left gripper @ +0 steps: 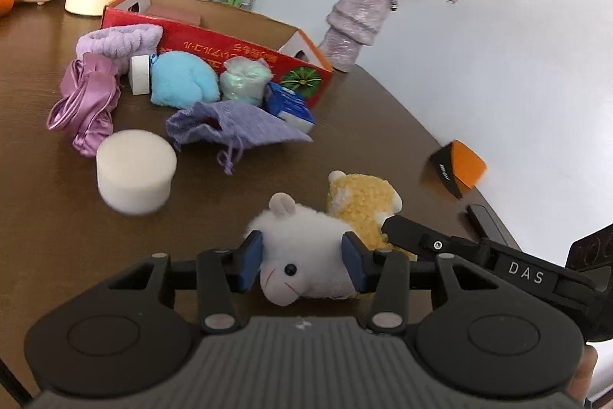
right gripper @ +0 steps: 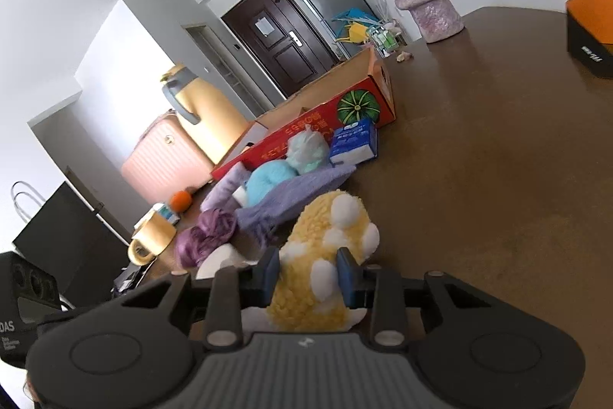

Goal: Organize soft objects
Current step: 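Carry the plush sheep with both tools over the cardboard box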

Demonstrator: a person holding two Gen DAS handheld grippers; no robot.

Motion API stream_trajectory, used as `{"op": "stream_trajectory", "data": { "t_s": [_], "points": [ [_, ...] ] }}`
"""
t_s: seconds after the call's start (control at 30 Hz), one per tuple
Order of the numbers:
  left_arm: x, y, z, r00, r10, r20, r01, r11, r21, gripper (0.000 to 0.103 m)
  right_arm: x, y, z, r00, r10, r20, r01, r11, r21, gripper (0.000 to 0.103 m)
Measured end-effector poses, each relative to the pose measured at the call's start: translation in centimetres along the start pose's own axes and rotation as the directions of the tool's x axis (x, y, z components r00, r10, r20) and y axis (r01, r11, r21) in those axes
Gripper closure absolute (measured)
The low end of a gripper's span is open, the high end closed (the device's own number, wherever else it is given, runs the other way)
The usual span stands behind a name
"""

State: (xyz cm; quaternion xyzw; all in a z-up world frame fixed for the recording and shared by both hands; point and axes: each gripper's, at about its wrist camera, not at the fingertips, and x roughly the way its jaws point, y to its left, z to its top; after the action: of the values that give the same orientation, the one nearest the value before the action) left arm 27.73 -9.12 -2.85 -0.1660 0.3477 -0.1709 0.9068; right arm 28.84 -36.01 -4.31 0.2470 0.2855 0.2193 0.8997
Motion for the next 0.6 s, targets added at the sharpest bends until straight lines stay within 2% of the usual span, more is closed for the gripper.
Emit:
{"op": "stream_trajectory", "data": {
  "t_s": [0.37,0.47,0.6],
  "points": [
    [-4.8,-2.4,-1.9,0.997,-0.025,0.071,0.021,0.998,0.054,0.059,-4.9,2.2,-1.6,0.997,0.029,0.078,-0.027,0.999,-0.024,0.071],
    [-5.1,-2.3,-1.0,0.995,-0.028,0.093,0.023,0.998,0.052,0.059,-4.6,2.9,-0.7,0.995,0.033,0.093,-0.029,0.999,-0.044,0.071],
    [-4.6,-1.9,2.2,0.988,-0.03,0.153,0.024,0.999,0.04,0.06,-3.0,4.3,2.2,0.992,0.034,0.124,-0.024,0.997,-0.08,0.071]
  ]
}}
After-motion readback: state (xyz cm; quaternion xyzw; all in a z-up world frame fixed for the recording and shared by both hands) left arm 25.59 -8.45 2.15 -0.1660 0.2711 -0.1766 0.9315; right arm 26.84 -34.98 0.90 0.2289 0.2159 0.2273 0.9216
